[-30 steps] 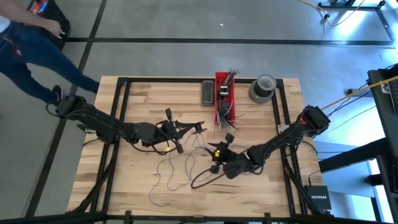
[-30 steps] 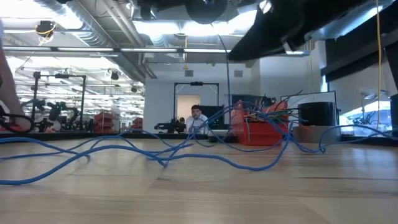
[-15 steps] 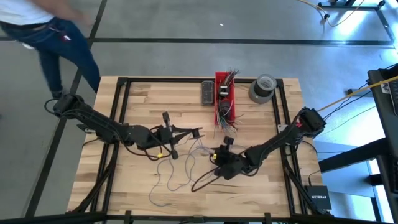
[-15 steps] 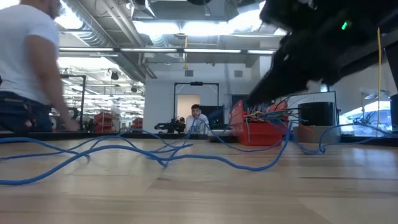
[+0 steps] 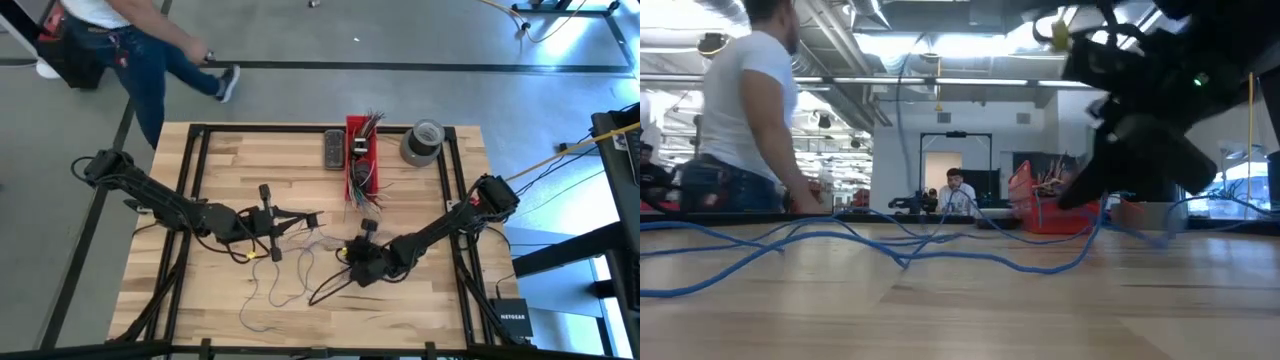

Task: Coil cords
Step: Coil the blue wire into the black spool

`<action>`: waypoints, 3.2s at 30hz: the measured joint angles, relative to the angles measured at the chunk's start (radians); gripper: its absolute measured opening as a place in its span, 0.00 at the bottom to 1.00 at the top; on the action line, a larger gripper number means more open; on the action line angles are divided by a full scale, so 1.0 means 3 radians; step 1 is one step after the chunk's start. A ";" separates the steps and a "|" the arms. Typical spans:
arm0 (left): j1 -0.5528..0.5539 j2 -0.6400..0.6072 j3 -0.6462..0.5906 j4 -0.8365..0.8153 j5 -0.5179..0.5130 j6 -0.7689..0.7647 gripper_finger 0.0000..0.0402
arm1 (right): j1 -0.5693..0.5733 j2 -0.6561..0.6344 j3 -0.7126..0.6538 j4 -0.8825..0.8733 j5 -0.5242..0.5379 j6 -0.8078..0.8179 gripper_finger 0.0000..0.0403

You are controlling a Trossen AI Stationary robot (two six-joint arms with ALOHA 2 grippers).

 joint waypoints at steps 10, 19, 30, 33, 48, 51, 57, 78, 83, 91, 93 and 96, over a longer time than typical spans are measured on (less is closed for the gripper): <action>-0.0721 -0.0677 0.0005 -0.0625 -0.0817 0.0199 0.01 | 0.0622 -0.0722 0.0008 -0.2102 0.0384 0.2212 0.01; -0.1192 -0.0871 0.0004 -0.1038 -0.2991 0.0269 0.01 | 0.0855 -0.0741 0.0006 -0.3004 0.0299 0.3328 0.01; -0.1168 -0.0821 0.0011 -0.1033 -0.2810 0.0235 0.01 | 0.0853 -0.0742 0.0007 -0.2777 -0.0124 0.3215 0.18; -0.1133 -0.0820 0.0011 -0.1032 -0.2397 0.0155 0.01 | 0.0853 -0.0740 0.0149 -0.2772 -0.0399 0.3045 0.28; -0.0785 -0.0702 0.0011 -0.1010 -0.1547 -0.0094 0.00 | 0.0707 -0.0563 0.0398 -0.0262 0.1149 0.0329 0.45; -0.0701 -0.0641 0.0011 -0.0890 -0.1548 -0.0092 0.01 | 0.0496 -0.0370 0.0286 0.0628 0.1026 -0.0340 0.45; -0.0528 -0.0498 0.0011 -0.0665 -0.1264 -0.0055 0.00 | 0.0069 0.0028 0.0266 0.1771 0.0497 -0.1391 0.45; -0.0373 -0.0401 0.0011 -0.0595 -0.1198 -0.0084 0.01 | -0.0422 0.0606 0.0267 0.2411 -0.0165 -0.1634 0.22; -0.0374 -0.0401 0.0011 -0.0598 -0.1198 -0.0084 0.01 | -0.0460 0.0667 0.0266 0.2435 -0.0133 -0.1648 0.17; -0.0300 -0.0402 0.0011 -0.0603 -0.1197 -0.0148 0.01 | -0.0377 0.0668 0.0579 0.2430 -0.0369 -0.1898 0.04; -0.0236 -0.0376 0.0011 -0.0592 -0.1164 -0.0215 0.00 | -0.0387 0.0668 0.0706 0.2431 -0.0419 -0.1975 0.04; -0.0145 -0.0308 0.0013 -0.0591 -0.1050 -0.0319 0.01 | -0.0433 0.0668 0.0869 0.2400 -0.0403 -0.2165 0.02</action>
